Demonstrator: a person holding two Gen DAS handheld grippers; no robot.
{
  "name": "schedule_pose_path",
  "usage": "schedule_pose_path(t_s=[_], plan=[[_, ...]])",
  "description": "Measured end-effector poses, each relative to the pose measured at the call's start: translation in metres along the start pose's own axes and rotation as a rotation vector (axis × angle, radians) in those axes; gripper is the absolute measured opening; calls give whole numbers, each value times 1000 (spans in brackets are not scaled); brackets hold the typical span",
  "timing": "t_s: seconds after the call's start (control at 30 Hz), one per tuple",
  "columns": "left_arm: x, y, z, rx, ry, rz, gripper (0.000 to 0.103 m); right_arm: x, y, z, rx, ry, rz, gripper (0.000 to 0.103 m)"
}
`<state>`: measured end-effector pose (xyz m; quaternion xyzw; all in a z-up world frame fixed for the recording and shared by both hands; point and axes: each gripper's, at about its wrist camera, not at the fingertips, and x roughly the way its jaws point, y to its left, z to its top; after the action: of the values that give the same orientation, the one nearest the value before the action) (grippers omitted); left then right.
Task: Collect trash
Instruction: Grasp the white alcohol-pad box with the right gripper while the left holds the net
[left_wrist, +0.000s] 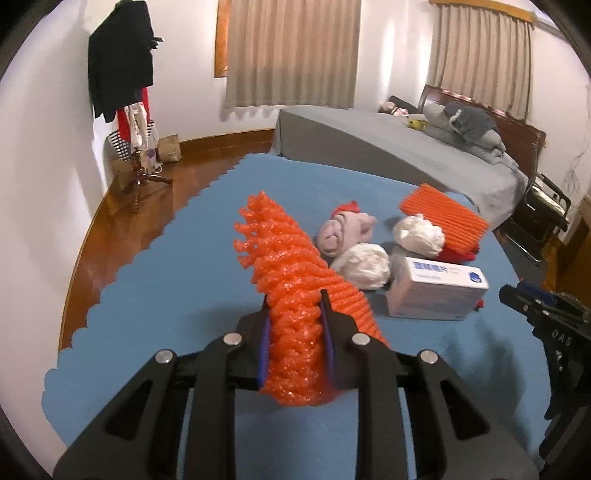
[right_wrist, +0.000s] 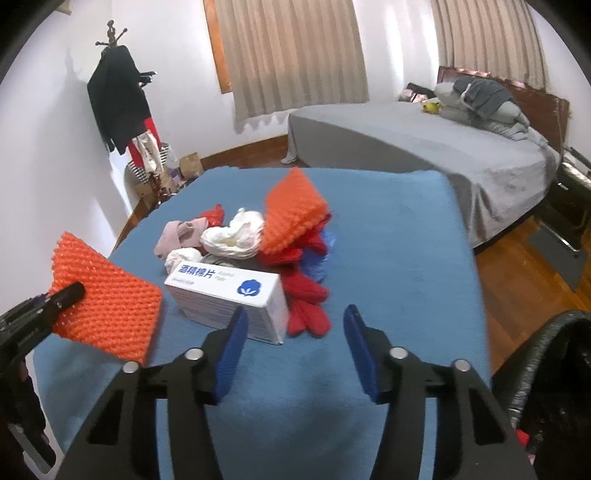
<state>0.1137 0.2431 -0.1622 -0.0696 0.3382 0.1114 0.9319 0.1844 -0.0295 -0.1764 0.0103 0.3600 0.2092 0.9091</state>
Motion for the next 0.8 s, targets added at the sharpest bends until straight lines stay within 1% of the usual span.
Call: schedule_pose_path(t_s=[0.17,0.33,0.4,0.5,0.57,0.8], plan=[[6,2,-5,14,15,5,22,15,6,-3,-3,31,36,41],[13,6,-10,-3,23,-2,23,26,13,-3,-29,44,58,35],[14,7,-12,-8,28,-2,23,30,15,-3,-33,53,70,28],[17,11,-14,-11,36,4,24,34,19,-3,-39,60,91,24],[18,14,-15,-15,44,9,24,33,23,-4,-45,63,114,20],[17,21,-21,-25,54,26,25,24,37,-7,-48,85,209,19]])
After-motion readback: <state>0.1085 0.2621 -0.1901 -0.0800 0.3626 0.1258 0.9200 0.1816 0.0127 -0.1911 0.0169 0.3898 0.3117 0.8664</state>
